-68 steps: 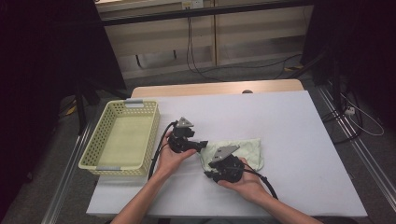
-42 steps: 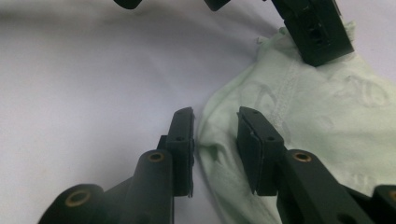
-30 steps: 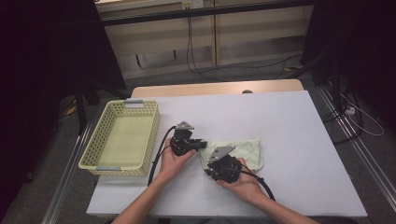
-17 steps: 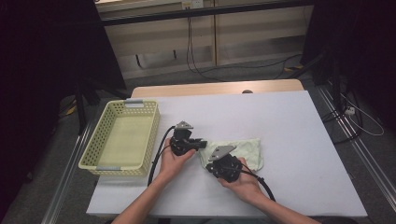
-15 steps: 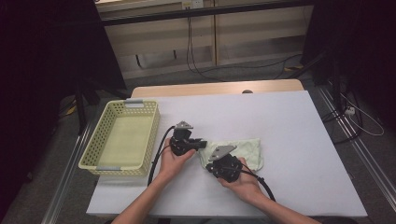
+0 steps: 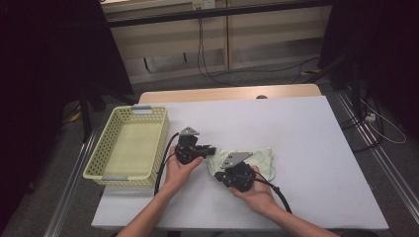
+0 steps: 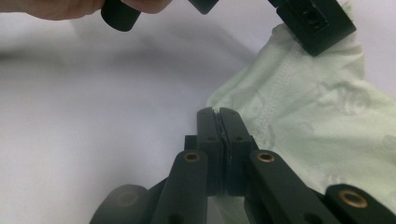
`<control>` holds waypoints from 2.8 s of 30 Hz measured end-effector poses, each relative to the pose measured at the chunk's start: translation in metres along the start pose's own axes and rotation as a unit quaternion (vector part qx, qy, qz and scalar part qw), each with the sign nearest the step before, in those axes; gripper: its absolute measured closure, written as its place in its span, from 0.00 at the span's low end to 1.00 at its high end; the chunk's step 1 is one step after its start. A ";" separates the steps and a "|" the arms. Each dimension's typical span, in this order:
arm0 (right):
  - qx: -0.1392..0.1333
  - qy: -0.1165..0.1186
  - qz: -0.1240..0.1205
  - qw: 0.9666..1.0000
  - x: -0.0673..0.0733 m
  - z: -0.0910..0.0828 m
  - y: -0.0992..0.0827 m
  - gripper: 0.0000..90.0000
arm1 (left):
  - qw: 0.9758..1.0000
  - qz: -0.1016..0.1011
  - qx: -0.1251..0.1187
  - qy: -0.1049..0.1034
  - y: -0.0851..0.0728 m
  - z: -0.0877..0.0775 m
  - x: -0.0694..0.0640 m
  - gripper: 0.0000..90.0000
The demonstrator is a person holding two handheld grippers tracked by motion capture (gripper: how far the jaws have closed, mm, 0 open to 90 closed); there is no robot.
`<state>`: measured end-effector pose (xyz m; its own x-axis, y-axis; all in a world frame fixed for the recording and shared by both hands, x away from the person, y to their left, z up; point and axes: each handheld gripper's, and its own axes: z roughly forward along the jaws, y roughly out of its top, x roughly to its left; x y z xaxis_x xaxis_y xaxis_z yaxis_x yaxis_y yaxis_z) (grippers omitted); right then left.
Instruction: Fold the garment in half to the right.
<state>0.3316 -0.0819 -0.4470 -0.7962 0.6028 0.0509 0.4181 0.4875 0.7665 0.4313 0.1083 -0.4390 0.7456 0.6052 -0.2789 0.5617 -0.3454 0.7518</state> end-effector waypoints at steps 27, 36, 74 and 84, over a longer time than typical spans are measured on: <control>-0.041 -0.002 0.009 0.999 -0.002 -0.001 0.021 0.98 | 0.999 -0.012 -0.031 0.026 0.007 -0.026 0.011 0.87; -0.044 -0.004 0.009 0.999 0.000 0.001 0.028 0.98 | 0.998 -0.009 -0.035 0.043 0.009 -0.030 0.011 0.87; -0.075 0.010 0.015 0.997 0.000 0.003 0.033 0.98 | 0.997 0.004 -0.038 0.062 0.018 -0.034 0.008 0.86; -0.081 0.003 0.025 0.996 -0.006 -0.009 0.026 0.98 | 0.998 0.015 -0.034 0.057 0.026 -0.024 -0.002 0.86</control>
<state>0.3432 -0.0781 -0.4215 -0.7791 0.6198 0.0940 0.3804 0.3482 0.8567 0.4357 0.1159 -0.4048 0.7136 0.6745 -0.1895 0.5114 -0.3167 0.7988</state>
